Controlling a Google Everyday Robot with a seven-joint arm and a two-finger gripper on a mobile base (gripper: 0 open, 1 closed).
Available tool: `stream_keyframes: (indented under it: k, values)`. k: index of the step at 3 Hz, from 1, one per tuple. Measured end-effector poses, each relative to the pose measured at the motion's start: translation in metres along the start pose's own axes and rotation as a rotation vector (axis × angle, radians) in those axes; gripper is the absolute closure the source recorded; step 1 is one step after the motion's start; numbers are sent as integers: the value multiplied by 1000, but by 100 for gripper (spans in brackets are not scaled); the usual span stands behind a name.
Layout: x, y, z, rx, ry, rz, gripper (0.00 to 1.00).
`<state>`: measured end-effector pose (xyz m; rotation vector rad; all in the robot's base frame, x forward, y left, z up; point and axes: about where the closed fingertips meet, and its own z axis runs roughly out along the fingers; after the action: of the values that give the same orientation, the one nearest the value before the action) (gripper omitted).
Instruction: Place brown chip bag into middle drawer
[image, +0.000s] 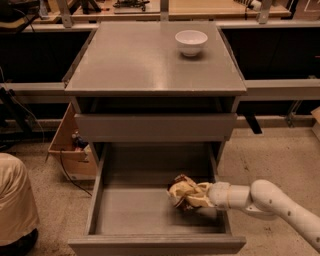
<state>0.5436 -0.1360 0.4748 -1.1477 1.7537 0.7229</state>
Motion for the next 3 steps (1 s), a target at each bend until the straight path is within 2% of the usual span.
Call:
stream_keyframes:
  k: [1, 2, 3]
  values:
    - [18, -10, 25, -8, 10, 0, 82]
    - [21, -13, 45, -38, 2, -1, 57]
    - [13, -11, 56, -68, -18, 0, 36]
